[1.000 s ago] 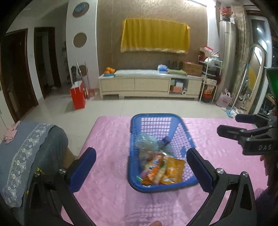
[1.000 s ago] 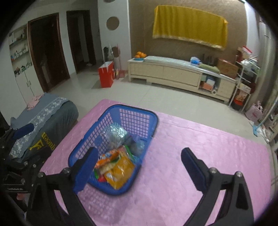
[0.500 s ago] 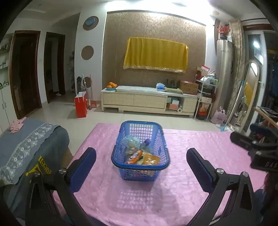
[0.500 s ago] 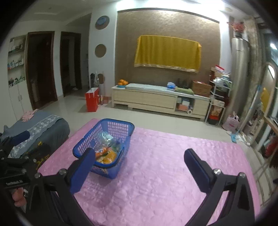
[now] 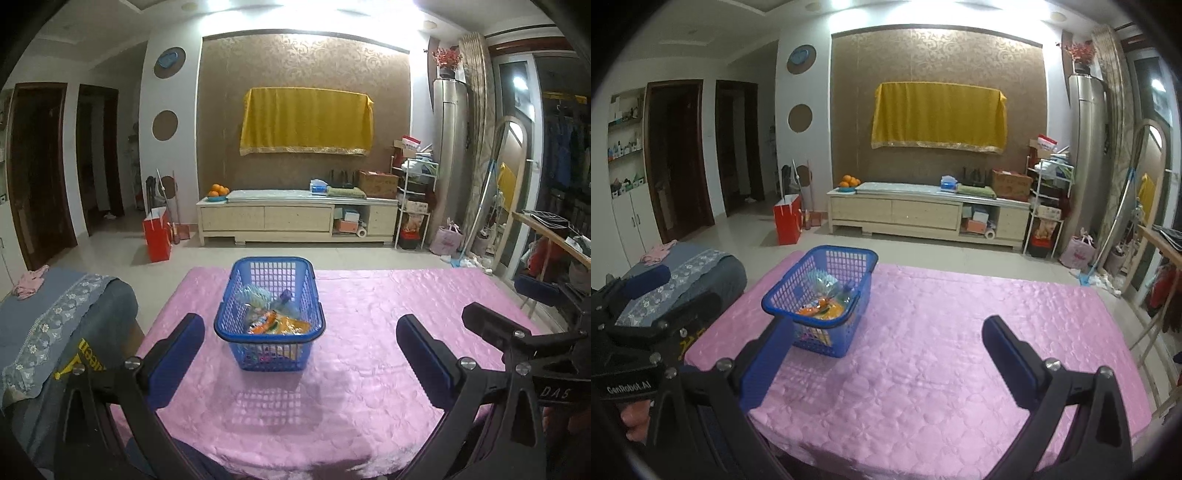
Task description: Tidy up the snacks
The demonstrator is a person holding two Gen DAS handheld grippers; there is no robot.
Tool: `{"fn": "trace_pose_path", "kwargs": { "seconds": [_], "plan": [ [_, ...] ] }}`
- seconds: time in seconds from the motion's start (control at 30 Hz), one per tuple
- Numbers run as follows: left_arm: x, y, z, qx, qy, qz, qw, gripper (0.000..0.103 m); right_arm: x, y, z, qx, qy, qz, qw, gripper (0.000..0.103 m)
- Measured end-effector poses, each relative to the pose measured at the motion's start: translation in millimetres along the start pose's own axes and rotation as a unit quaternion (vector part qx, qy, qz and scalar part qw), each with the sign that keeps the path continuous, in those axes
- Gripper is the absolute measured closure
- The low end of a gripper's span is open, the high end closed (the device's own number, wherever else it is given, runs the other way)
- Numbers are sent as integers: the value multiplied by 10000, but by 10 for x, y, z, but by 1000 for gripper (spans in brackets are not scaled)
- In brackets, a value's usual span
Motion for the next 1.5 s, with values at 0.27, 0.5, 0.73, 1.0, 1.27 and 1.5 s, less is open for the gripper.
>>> {"fn": "trace_pose_path", "kwargs": {
  "seconds": [0.27, 0.5, 0.73, 1.0, 1.27, 1.5],
  "plan": [
    [-63, -85, -102, 61, 11, 2, 10000, 0, 2, -8, -85, -46, -47, -29, 10000, 0],
    [-44, -65, -135, 44, -18, -21, 10000, 0, 9, 6, -123, -64, -48, -38, 10000, 0],
    [-50, -43, -160, 60, -22, -9, 10000, 0, 16, 15, -142, -62, -34, -24, 10000, 0],
    [-61, -29, -199, 46, -1, 22, 10000, 0, 13, 20, -146, -67, -32, -28, 10000, 0],
    [-54, -37, -204, 96, -35, -22, 9999, 0, 11, 42, -176, -90, -45, -41, 9999, 0],
    [-68, -26, -244, 50, 23, 42, 10000, 0, 9, 54, -185, -89, -47, -28, 9999, 0]
  ]
}}
Point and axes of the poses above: each gripper's, at about its wrist camera, not at the fingertips, and z roughly the way its jaws point, x to its left, y to its top, the point moved 5 cm from there along z, roughly the way its jaws point, and after that the axes turned 15 degrees about -x, right-handed, at the moved point
